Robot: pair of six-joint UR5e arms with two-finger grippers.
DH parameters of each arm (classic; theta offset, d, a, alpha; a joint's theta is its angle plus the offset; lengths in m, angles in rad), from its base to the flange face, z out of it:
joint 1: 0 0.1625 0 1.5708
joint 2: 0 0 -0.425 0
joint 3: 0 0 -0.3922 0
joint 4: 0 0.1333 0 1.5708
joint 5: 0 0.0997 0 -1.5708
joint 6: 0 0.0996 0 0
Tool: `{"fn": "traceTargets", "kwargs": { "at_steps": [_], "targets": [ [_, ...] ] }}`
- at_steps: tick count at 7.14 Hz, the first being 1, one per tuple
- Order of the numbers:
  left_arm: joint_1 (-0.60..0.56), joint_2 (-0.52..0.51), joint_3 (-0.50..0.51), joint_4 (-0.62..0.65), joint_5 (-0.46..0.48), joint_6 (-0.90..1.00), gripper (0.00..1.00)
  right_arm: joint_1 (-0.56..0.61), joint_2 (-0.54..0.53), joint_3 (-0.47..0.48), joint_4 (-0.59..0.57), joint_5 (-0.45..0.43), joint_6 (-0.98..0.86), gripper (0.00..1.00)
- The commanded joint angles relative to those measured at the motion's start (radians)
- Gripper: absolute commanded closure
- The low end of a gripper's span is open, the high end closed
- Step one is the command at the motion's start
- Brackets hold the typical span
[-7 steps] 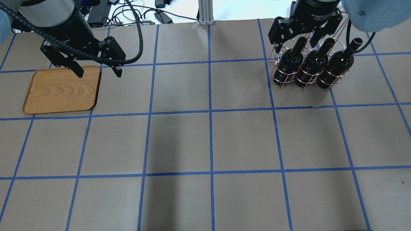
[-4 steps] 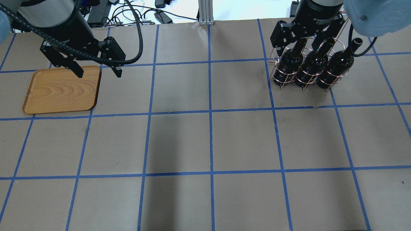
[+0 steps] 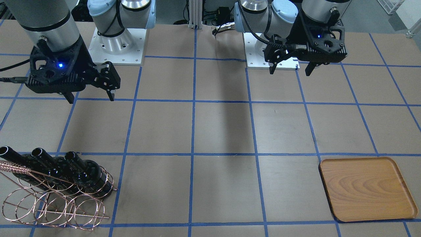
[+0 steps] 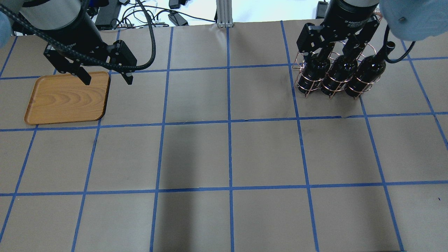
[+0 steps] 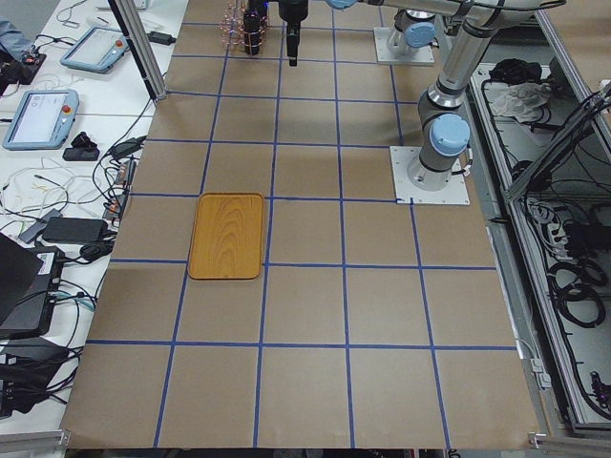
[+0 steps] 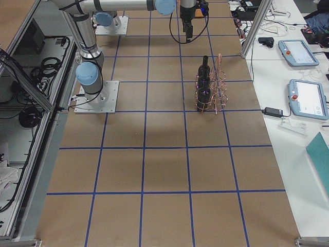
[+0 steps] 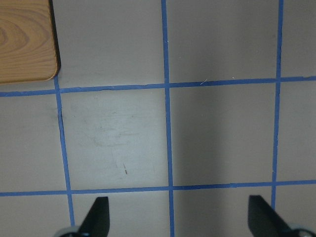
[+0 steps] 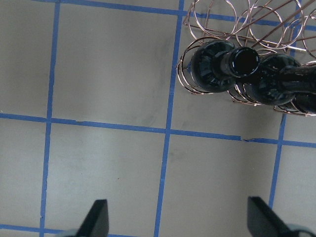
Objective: Take wine from basket and place on tray
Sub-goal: 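Lower the right gripper over the bottles in the copper wire rack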
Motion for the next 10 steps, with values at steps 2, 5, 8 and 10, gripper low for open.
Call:
{"fn": "traceTargets", "kwargs": {
  "at_steps": [2, 5, 8, 10],
  "targets": [
    [0.000, 0.000, 0.000, 0.000, 0.000, 0.000, 0.00, -0.006, -0.009, -0.006, 0.002, -0.009, 0.000, 0.00],
    [0.000, 0.002, 0.000, 0.002, 0.000, 0.000, 0.00, -0.015, -0.016, -0.006, 0.004, -0.018, 0.000, 0.00],
    [0.000, 0.002, 0.000, 0.002, 0.000, 0.000, 0.00, -0.047, -0.016, -0.006, 0.004, -0.038, 0.000, 0.00],
    [0.000, 0.002, 0.000, 0.002, 0.000, 0.000, 0.00, -0.076, -0.015, -0.006, -0.019, -0.020, -0.014, 0.00]
  ]
}}
